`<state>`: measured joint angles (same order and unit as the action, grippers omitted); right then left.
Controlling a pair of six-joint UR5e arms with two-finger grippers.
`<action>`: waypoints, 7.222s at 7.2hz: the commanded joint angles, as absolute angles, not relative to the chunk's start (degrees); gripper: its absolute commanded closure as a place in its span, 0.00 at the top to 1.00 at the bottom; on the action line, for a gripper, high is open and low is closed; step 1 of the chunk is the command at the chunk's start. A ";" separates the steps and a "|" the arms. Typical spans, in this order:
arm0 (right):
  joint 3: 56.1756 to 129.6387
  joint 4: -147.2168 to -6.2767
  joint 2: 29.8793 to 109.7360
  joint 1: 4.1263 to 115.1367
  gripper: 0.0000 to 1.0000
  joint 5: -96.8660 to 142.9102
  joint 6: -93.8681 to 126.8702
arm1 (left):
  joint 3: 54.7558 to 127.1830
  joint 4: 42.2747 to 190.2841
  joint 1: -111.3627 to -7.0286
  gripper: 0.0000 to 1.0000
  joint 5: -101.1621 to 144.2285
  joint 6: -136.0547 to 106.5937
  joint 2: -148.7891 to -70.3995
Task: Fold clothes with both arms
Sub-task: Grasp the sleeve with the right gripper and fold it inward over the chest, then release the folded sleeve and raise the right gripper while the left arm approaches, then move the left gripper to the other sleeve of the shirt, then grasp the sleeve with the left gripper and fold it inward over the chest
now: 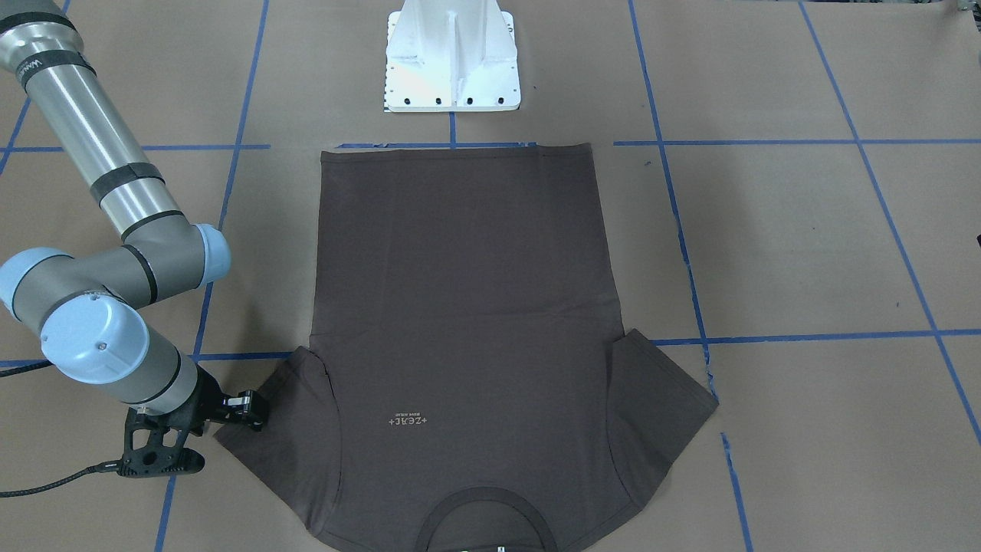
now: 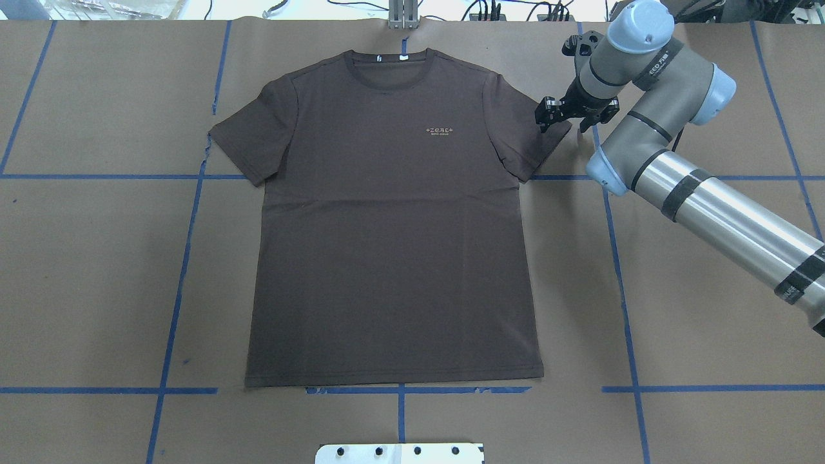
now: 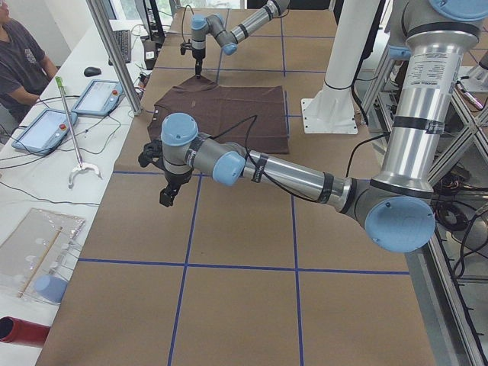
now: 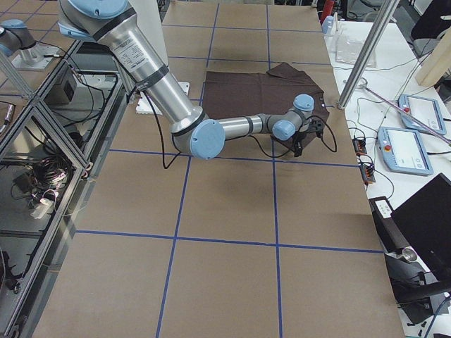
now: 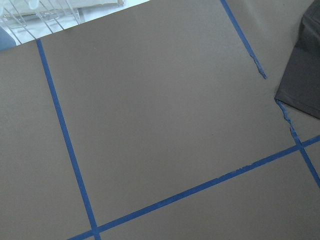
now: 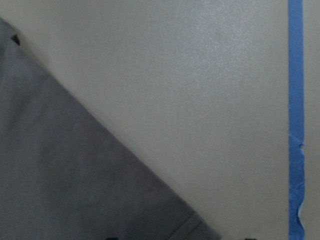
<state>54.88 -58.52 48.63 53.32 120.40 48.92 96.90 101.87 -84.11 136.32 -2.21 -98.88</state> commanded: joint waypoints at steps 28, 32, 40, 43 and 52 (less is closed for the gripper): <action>80.94 -79.45 50.08 55.19 1.00 128.41 50.64 | 77.22 127.84 -55.05 1.00 108.08 -55.87 -117.15; 80.68 -79.37 50.10 55.02 1.00 127.71 50.71 | 67.43 133.86 -48.78 1.00 99.49 -61.43 -120.75; 80.33 -79.37 49.83 54.84 1.00 127.62 51.15 | 64.34 133.86 -48.16 0.53 99.49 -61.00 -121.99; 80.42 -79.37 49.83 54.84 1.00 127.62 51.33 | 64.86 133.68 -48.25 0.00 99.58 -60.38 -122.08; 80.68 -78.75 51.06 54.84 1.00 127.35 51.24 | 63.21 118.82 -44.66 0.00 100.11 -75.04 -139.64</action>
<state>80.61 -78.82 50.88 54.77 127.32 51.31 65.62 118.82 -46.27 100.17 -71.70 -136.84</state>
